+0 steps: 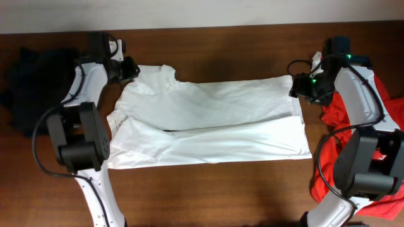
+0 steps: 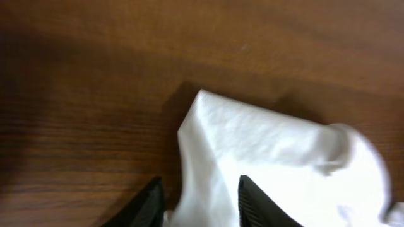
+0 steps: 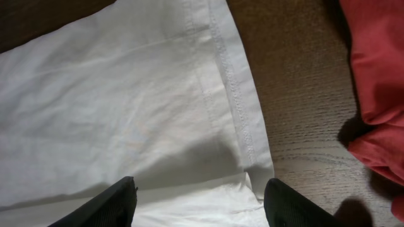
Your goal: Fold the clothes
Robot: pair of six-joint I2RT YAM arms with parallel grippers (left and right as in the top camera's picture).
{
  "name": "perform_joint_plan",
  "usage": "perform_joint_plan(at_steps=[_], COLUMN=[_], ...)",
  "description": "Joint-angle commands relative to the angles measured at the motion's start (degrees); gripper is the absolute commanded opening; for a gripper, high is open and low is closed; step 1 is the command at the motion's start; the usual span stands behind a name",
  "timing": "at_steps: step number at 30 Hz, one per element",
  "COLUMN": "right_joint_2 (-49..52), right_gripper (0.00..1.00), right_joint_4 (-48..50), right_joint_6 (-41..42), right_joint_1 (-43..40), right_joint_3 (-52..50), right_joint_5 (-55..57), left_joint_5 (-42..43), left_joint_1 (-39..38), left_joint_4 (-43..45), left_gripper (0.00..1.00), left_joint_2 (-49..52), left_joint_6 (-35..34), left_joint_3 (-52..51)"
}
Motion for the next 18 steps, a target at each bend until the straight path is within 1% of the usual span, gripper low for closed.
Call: perform_joint_plan(at_steps=[1, 3, 6, 11, 15, 18], right_joint_2=[0.3, 0.3, 0.3, 2.0, 5.8, 9.0], right_gripper=[0.68, 0.67, 0.64, 0.63, 0.64, 0.65], right_joint_4=[0.4, 1.7, 4.2, 9.7, 16.0, 24.4], right_joint_6=[-0.2, -0.2, -0.2, -1.3, -1.5, -1.2], right_joint_1=[0.3, 0.3, 0.3, 0.3, 0.3, 0.4], right_joint_3=[0.0, 0.0, 0.0, 0.0, 0.0, 0.0], right_joint_5=[-0.5, -0.5, -0.4, -0.6, -2.3, -3.3], left_joint_5=[-0.8, -0.8, 0.3, 0.3, 0.3, 0.1], left_joint_1=[-0.7, -0.7, -0.7, -0.7, -0.7, -0.7], left_joint_4=[0.7, 0.7, 0.5, -0.5, -7.8, -12.9], left_gripper=[0.15, 0.00, 0.00, 0.00, 0.00, 0.00], left_joint_2=[2.4, 2.4, 1.6, -3.0, -4.8, -4.5], left_joint_6=[0.5, 0.4, 0.5, 0.5, 0.5, 0.5], left_joint_3=[0.5, 0.5, 0.7, 1.5, 1.5, 1.5])
